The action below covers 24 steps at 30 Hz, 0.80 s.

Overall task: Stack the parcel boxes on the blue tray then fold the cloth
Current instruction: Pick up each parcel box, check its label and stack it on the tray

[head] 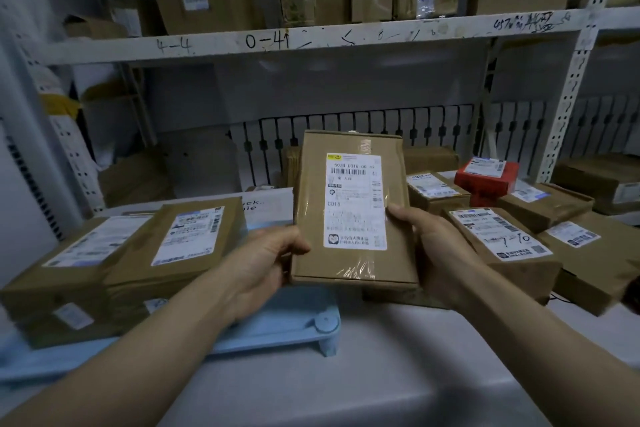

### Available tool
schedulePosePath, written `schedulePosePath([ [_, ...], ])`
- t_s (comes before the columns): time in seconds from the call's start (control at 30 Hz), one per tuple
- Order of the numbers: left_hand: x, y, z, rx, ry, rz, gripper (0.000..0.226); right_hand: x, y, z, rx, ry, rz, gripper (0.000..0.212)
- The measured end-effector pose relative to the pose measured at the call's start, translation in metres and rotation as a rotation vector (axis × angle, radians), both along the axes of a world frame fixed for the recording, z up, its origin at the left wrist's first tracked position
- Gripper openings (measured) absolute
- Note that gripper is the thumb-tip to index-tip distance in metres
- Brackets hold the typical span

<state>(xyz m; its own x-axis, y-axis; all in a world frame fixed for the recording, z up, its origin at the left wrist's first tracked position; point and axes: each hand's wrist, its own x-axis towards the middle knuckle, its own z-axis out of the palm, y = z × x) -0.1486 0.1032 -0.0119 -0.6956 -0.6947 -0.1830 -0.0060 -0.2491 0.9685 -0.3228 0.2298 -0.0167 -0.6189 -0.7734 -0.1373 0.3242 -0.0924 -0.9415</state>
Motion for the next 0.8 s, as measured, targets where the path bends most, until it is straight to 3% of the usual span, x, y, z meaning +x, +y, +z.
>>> schedulePosePath([
  [0.1, 0.01, -0.005, 0.005, -0.03, 0.048, 0.025, 0.035, 0.006, -0.003, -0.003, -0.02, -0.001, 0.044, 0.032],
  [0.27, 0.016, -0.01, 0.015, -0.144, 0.125, 0.054, 0.03, 0.008, -0.005, -0.004, -0.069, 0.085, 0.06, 0.029],
  [0.4, 0.016, -0.011, 0.02, -0.202, 0.137, 0.122, 0.039, 0.007, -0.007, -0.001, -0.124, 0.19, 0.083, 0.027],
  [0.57, 0.016, -0.008, 0.017, -0.307, 0.154, 0.201, 0.047, 0.004, -0.011, -0.002, -0.174, 0.357, 0.062, 0.052],
  [0.8, 0.016, -0.002, 0.016, -0.413, 0.163, 0.233, 0.049, 0.007, -0.008, -0.008, -0.154, 0.416, 0.082, 0.049],
])
